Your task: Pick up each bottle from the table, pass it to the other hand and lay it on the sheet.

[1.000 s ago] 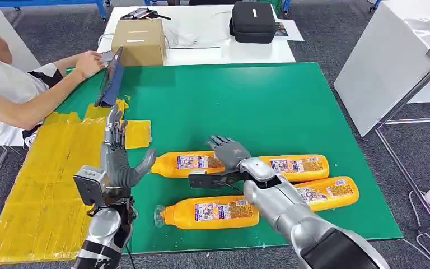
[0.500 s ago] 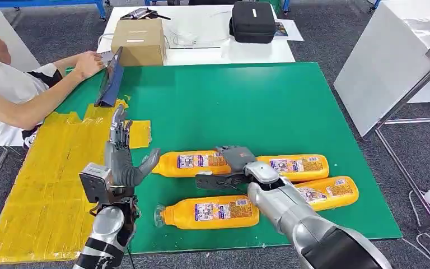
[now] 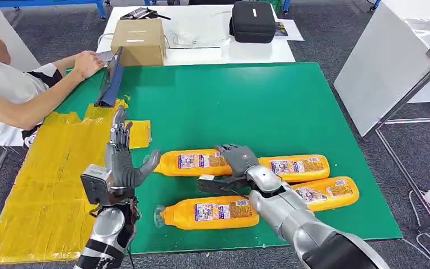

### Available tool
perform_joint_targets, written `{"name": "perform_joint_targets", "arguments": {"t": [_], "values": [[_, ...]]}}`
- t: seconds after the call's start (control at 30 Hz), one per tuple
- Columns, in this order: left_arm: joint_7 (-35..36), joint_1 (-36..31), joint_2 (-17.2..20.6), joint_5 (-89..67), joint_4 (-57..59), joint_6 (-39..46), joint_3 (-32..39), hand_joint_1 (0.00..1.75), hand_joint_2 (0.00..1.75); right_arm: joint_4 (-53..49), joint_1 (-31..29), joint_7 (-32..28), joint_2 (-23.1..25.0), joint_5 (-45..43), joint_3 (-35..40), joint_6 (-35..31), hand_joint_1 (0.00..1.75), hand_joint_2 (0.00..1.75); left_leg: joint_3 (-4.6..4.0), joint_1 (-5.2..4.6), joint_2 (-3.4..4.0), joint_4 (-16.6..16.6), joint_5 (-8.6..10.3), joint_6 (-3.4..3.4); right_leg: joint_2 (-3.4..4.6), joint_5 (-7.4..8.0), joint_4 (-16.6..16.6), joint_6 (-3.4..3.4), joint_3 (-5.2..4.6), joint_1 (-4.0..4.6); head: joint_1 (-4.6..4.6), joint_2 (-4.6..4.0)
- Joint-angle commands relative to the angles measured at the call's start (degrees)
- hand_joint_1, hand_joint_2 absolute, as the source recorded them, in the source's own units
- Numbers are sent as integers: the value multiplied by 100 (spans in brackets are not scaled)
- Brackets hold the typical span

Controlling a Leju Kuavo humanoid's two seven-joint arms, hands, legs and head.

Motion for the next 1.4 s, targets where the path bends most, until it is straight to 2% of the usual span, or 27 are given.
{"name": "perform_joint_targets", "arguments": {"t": [0.03, 0.17, 0.37, 0.6, 0.73, 0.83, 0.93, 1.07, 1.17, 1.3, 1.4], "values": [[65, 187, -22, -85, -155, 5, -5, 0, 175, -604, 445, -302, -114, -646, -864, -1217, 175, 175, 16, 5, -9, 2, -8, -4, 9, -9, 1, -12, 19, 3, 0, 0], [62, 194, -33, -89, -166, 5, -2, 0, 175, -628, 456, -331, -121, -628, -920, -1191, 175, 175, 9, 2, -5, 1, -6, -4, 11, -6, 2, -10, 11, 1, -2, 0], [51, 216, -54, -141, -132, 20, 27, 0, 175, -921, 668, -654, -43, -897, -1864, -1834, 175, 175, 13, 2, -8, 0, -6, -5, 9, -8, 2, -12, 15, 1, -2, 0], [50, 229, -55, -142, -140, 26, 33, 0, 175, -989, 713, -705, -20, -943, -1994, -1892, 175, 175, 7, 1, -4, -2, -3, -3, 8, -4, 0, -8, 9, 0, 0, 0], [60, 299, -58, -147, -162, 44, 32, 0, 175, -1837, 1120, -1389, 129, -1542, -2929, -2122, 175, 175, 16, 4, -6, 2, -11, -6, 15, -11, 3, -15, 18, 2, 0, 0], [51, 323, -67, -155, -156, 55, 48, 0, 175, -2199, 1315, -1631, 196, -1715, -3076, -2119, 175, 175, 17, 4, -7, 2, -12, -6, 14, -13, 4, -14, 19, 2, -2, 0], [-101, 390, -73, -88, -274, 1, 44, 0, 175, -2839, 1650, -2011, 292, -2064, -3080, -1917, 175, 175, 17, 4, -7, 1, -11, -6, 13, -12, 3, -14, 19, 3, 0, 0], [-39, 446, -43, -13, -401, -134, -54, 0, 175, -3433, 1979, -2044, 355, -2166, -2731, -1509, 175, 175, 5, 4, 1, 0, -7, -5, 15, -6, 2, -10, 6, 3, 0, 0], [-39, 446, -43, -13, -401, -134, -54, 0, 175, -3433, 1979, -2044, 355, -2166, -2731, -1509, 175, 175, 17, 4, -5, 3, -13, -7, 16, -14, 6, -16, 18, 2, 0, 0], [-34, 430, -20, 63, -406, -230, -99, 0, 175, -3573, 2056, -2197, 321, -2413, -2389, -968, 175, 175, 8, 3, -3, -1, -6, -4, 12, -6, 1, -10, 9, 1, 0, 0], [-29, 429, -8, 108, -429, -280, -115, 0, 175, -3623, 2082, -2198, 333, -2413, -2292, -910, 175, 175, 5, 3, 1, -2, -5, -4, 13, -4, 0, -9, 6, 1, 0, 0]]}}
